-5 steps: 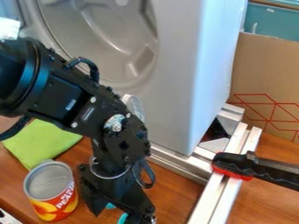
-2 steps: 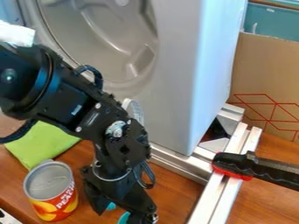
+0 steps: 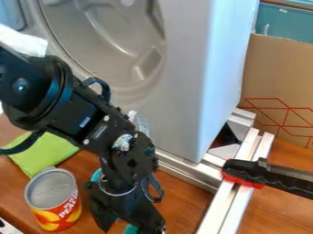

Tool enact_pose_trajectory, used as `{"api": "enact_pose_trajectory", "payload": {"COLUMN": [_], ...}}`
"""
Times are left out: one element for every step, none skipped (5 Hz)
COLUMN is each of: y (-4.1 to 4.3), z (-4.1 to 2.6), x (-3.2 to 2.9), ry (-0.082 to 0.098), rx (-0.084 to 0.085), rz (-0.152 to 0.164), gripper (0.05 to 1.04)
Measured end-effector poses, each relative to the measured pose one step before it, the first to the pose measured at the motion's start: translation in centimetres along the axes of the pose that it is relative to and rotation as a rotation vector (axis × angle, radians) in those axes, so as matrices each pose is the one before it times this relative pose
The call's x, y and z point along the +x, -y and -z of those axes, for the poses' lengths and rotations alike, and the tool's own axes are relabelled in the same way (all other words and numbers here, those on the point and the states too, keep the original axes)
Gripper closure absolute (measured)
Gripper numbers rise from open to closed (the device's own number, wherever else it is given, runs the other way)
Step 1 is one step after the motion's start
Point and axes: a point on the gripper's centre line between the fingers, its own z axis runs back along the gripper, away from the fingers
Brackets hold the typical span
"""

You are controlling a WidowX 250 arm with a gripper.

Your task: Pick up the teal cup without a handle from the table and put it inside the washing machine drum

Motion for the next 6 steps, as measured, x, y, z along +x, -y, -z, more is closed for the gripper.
{"api": "enact_pose_trajectory", "payload": {"y": [0.155,0.034,0.010,0.050,0.037,-0.155], "z": [0.440,0.277,-0.041,-0.027,-0.636,-1.928], "x": [-0.032,-0.029,0.067,-0.006,0.001,0.112], "ry": [-0.0071,-0.0052,0.0004,-0.0007,0.0257,0.0530], "rx": [-0.0048,-0.0002,0.0009,-0.0049,-0.0139,-0.0122], "rz": [-0.0204,-0.0021,-0.0095,0.0045,0.0125,0.0340], "gripper": [0.118,0.397,0.697,0.926,0.985,0.987]}}
